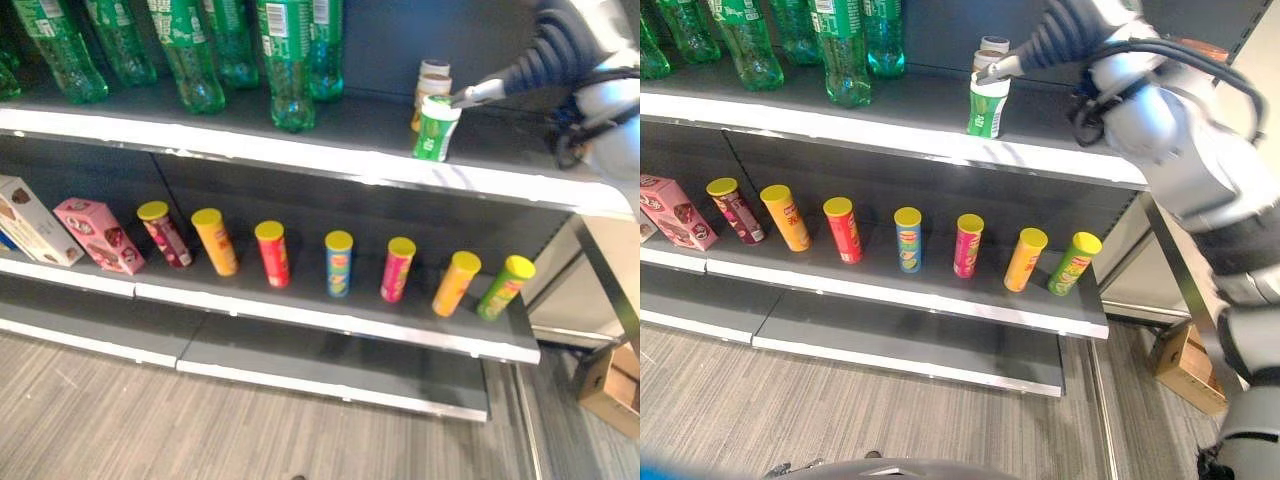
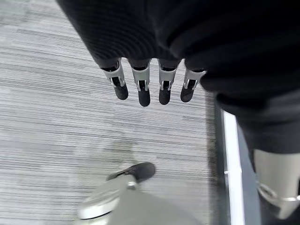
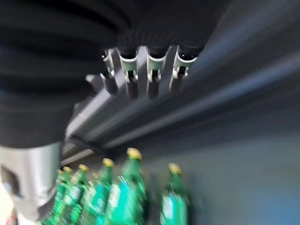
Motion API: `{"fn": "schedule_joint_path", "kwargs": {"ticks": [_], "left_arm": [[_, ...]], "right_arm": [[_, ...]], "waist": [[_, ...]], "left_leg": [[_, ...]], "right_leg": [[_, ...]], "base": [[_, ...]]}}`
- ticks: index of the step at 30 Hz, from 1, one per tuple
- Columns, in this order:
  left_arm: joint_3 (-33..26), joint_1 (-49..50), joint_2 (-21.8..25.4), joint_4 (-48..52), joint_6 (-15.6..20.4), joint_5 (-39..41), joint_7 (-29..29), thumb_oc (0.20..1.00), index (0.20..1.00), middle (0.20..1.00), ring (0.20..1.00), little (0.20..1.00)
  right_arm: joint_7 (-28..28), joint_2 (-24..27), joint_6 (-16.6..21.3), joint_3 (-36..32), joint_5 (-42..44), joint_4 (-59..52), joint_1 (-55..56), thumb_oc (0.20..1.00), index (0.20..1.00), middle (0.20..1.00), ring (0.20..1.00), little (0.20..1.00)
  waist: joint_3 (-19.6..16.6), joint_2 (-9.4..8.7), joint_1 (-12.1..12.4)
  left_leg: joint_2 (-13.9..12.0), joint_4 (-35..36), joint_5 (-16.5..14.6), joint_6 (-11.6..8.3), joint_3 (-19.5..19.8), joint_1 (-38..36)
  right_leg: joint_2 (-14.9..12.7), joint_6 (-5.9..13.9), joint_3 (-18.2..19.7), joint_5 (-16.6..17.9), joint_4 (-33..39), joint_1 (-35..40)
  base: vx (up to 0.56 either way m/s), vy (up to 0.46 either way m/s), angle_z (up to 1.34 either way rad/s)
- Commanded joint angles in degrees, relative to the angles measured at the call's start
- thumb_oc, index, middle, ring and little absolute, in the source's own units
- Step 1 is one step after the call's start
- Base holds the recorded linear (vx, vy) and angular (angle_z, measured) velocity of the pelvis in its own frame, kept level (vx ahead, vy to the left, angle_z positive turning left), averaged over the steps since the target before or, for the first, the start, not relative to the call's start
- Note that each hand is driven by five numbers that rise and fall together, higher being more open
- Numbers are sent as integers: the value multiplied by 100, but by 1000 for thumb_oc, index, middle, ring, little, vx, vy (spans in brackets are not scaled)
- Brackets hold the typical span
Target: Put the goods on the table back onto the shelves and tidy them up.
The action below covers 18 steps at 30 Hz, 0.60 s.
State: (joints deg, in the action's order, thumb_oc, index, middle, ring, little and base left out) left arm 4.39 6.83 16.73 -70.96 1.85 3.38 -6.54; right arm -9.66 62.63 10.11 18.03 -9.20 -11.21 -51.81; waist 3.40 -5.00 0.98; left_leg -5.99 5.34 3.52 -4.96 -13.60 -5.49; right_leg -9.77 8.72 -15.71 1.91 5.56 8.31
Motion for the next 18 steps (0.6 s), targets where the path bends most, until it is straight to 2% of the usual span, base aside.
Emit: {"fn": "schedule_joint_path", "kwargs": {"ticks": [1, 4, 5, 7, 8, 9, 10, 12, 13, 14, 15, 16, 18], "left_arm": [[155, -332, 132, -339, 25, -334, -16, 1000, 1000, 1000, 1000, 1000], [185, -302, 109, -283, 62, -474, 99, 1000, 1000, 1000, 1000, 1000], [214, -311, 97, -233, 93, -527, 173, 1000, 1000, 1000, 1000, 1000], [245, -322, 60, -165, 145, -593, 223, 1000, 1000, 1000, 1000, 1000], [264, -322, 72, -164, 145, -594, 224, 1000, 1000, 1000, 1000, 1000], [263, -336, 73, -119, 192, -638, 276, 1000, 1000, 1000, 1000, 1000], [302, -366, 105, -72, 206, -685, 341, 1000, 1000, 1000, 1000, 1000], [328, -420, 153, 39, 264, -787, 476, 1000, 1000, 1000, 1000, 1000], [342, -453, 178, 110, 281, -839, 548, 1000, 1000, 1000, 1000, 1000], [338, -538, 221, 233, 283, -903, 682, 1000, 1000, 1000, 1000, 1000], [357, -609, 236, 253, 284, -960, 709, 1000, 1000, 1000, 1000, 1000], [410, -720, 219, 252, 273, -992, 763, 1000, 1000, 1000, 1000, 1000], [485, -793, 183, 233, 248, -987, 780, 1000, 1000, 1000, 1000, 1000]], "right_arm": [[239, 296, 392, -72, 835, -28, 103, 1000, 1000, 1000, 1000, 1000], [780, 416, 742, -793, 1740, -738, 1162, 1000, 1000, 1000, 1000, 1000], [1137, 455, 894, -1258, 2401, -1009, 1790, 1000, 1000, 1000, 1000, 1000], [1584, 377, 926, -1561, 3128, -1115, 2376, 1000, 1000, 1000, 1000, 1000], [1609, 377, 923, -1631, 3150, -1135, 2444, 1000, 1000, 1000, 1000, 1000], [1892, 421, 871, -1732, 3516, -1174, 2723, 1000, 1000, 1000, 1000, 1000], [2284, 504, 796, -1890, 3909, -1253, 3124, 1000, 1000, 1000, 1000, 1000], [3105, 668, 405, -1952, 4541, -1316, 4007, 1000, 1000, 1000, 1000, 1000], [3443, 781, 191, -1900, 4628, -1299, 4440, 1000, 1000, 1000, 1000, 1000], [3989, 903, -181, -1596, 4406, -1050, 5307, 1000, 1000, 1000, 1000, 1000], [4105, 739, -307, -1369, 4150, -748, 5667, 1000, 1000, 1000, 1000, 1000], [4070, 41, -467, -702, 3403, 306, 6010, 1000, 1000, 1000, 1000, 1000], [3872, -820, -544, -149, 2517, 1616, 6035, 1000, 1000, 1000, 1000, 1000]], "waist": [[-21, -183, 84], [-35, -175, -71], [-51, -166, -169], [-52, -139, -306], [-56, -147, -283], [-52, -135, -350], [-56, -139, -367], [-49, -135, -440], [-48, -135, -463], [8, -114, -517], [37, -95, -531], [103, -50, -574], [141, 3, -591]], "left_leg": [[-299, -101, -449, -219, -187, -194], [-333, -98, -455, -234, -320, -231], [-345, -95, -460, -241, -399, -253], [-349, -90, -470, -246, -469, -273], [-350, -90, -471, -247, -473, -272], [-353, -90, -471, -252, -507, -276], [-358, -89, -468, -257, -535, -274], [-363, -84, -460, -275, -587, -273], [-366, -81, -454, -287, -604, -261], [-376, -85, -452, -308, -610, -268], [-375, -90, -444, -310, -610, -255], [-373, -101, -436, -303, -645, -244], [-367, -99, -436, -290, -637, -243]], "right_leg": [[-275, 248, -42, -135, -331, -134], [-256, 265, 54, -112, -315, -177], [-252, 279, 89, -95, -312, -210], [-254, 288, 162, -67, -309, -262], [-253, 288, 166, -68, -311, -266], [-254, 291, 185, -63, -314, -284], [-256, 295, 203, -59, -316, -302], [-266, 302, 216, -49, -323, -326], [-271, 306, 217, -45, -324, -345], [-281, 311, 209, -51, -349, -354], [-287, 314, 210, -49, -365, -374], [-311, 306, 235, -44, -371, -399], [-330, 297, 224, -45, -358, -384]], "base": [[2, 19, -24], [2, 16, -28], [-3, 23, -40], [-14, 20, -22], [-12, 10, -17], [-7, 11, -24], [-9, 17, -36], [-15, 14, -19], [-43, 0, -7], [-52, -5, -14], [-81, 7, -1], [-65, 14, 1], [-43, 11, -1]]}}
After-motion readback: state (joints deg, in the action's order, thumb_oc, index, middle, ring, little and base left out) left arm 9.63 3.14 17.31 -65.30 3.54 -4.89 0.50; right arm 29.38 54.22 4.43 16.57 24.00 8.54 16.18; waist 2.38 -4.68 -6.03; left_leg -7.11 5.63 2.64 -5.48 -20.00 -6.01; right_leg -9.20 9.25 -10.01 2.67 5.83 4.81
